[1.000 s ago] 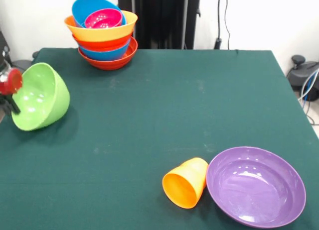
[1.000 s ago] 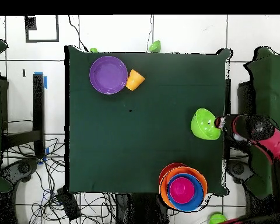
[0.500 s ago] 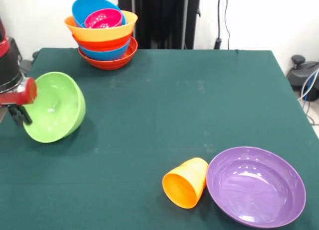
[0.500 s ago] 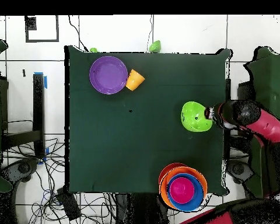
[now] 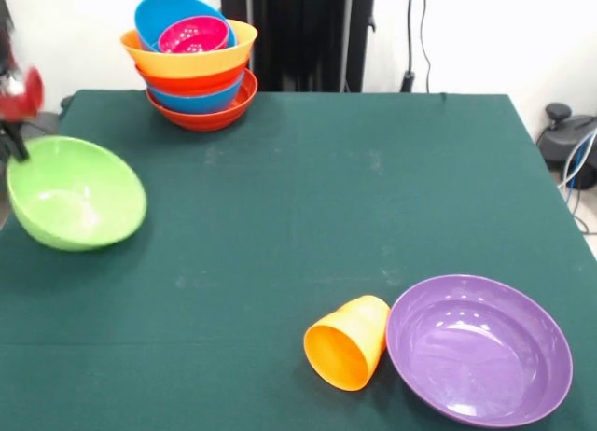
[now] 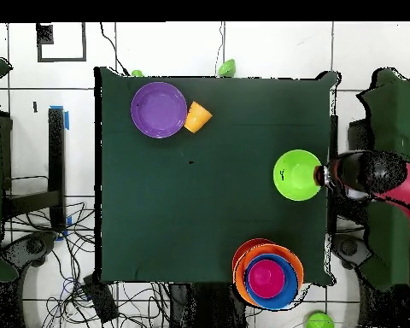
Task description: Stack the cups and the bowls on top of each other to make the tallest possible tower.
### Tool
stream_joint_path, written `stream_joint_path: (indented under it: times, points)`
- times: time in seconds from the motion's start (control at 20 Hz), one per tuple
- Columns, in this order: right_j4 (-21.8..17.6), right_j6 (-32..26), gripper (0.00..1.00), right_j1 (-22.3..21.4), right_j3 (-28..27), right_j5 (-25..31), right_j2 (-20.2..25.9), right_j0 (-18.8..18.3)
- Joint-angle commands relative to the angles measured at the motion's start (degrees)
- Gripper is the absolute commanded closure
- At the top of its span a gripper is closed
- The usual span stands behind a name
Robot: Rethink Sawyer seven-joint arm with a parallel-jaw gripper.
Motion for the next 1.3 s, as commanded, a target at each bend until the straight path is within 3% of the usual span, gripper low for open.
stream_joint_path:
  times: [0.05, 0.35, 0.95, 1.1, 1.3]
  points:
    - [-3.97, -21.8, 1.0, -10.87, 9.06, 3.84, 4.06, -3.03]
    - [-4.4, -19.5, 1.0, -7.87, 5.83, 7.04, 5.95, -2.86]
    - [-3.24, -15.51, 1.0, -3.31, 6.12, 5.88, 7.18, -4.0]
    - [-1.46, -15.46, 1.0, -3.67, 7.41, 7.06, 8.18, -4.88]
    - [-0.57, -15.18, 1.0, -8.34, 12.25, 6.98, 8.6, -6.23]
